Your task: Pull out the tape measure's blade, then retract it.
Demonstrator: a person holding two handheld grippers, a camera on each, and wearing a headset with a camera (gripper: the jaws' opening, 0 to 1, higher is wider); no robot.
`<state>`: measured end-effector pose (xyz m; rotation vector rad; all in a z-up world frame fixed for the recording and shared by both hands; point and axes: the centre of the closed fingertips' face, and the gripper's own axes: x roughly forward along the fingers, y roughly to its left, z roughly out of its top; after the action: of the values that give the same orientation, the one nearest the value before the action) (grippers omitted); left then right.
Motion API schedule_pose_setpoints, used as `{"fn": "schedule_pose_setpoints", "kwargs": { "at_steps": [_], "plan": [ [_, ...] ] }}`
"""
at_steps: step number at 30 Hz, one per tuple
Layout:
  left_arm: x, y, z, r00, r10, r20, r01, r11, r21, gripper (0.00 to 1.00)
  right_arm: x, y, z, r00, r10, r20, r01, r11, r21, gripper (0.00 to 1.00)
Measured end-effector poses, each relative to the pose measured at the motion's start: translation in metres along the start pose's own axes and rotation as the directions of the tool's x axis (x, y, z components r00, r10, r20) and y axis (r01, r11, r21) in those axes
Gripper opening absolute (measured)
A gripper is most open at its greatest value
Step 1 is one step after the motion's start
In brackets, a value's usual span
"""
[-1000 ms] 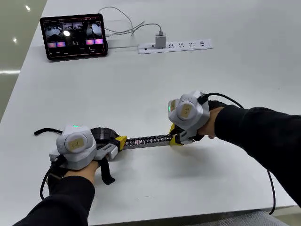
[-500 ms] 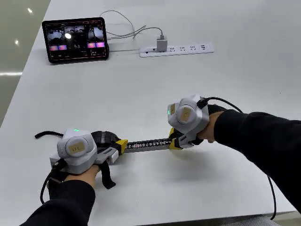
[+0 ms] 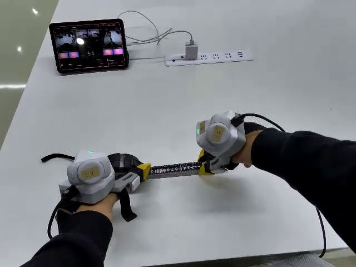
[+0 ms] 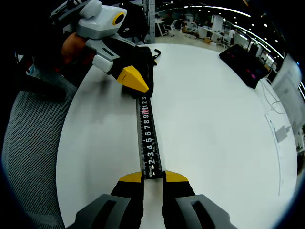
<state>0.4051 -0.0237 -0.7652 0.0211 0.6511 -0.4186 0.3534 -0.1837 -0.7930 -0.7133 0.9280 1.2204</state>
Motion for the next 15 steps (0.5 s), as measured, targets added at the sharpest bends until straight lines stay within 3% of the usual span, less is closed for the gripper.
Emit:
{"fn": "schedule_pose_setpoints", "kwargs": {
  "at_steps": [15],
  "plan": [
    [0.0001, -0.0003, 0.0003, 1.0, -0.001, -0.001, 0.001, 1.0, 0.001, 0.64, 0.0025, -0.0002, 0.0034, 1.0, 0.001, 0.005, -0.001, 1.0, 0.001, 0.1]
  ]
}}
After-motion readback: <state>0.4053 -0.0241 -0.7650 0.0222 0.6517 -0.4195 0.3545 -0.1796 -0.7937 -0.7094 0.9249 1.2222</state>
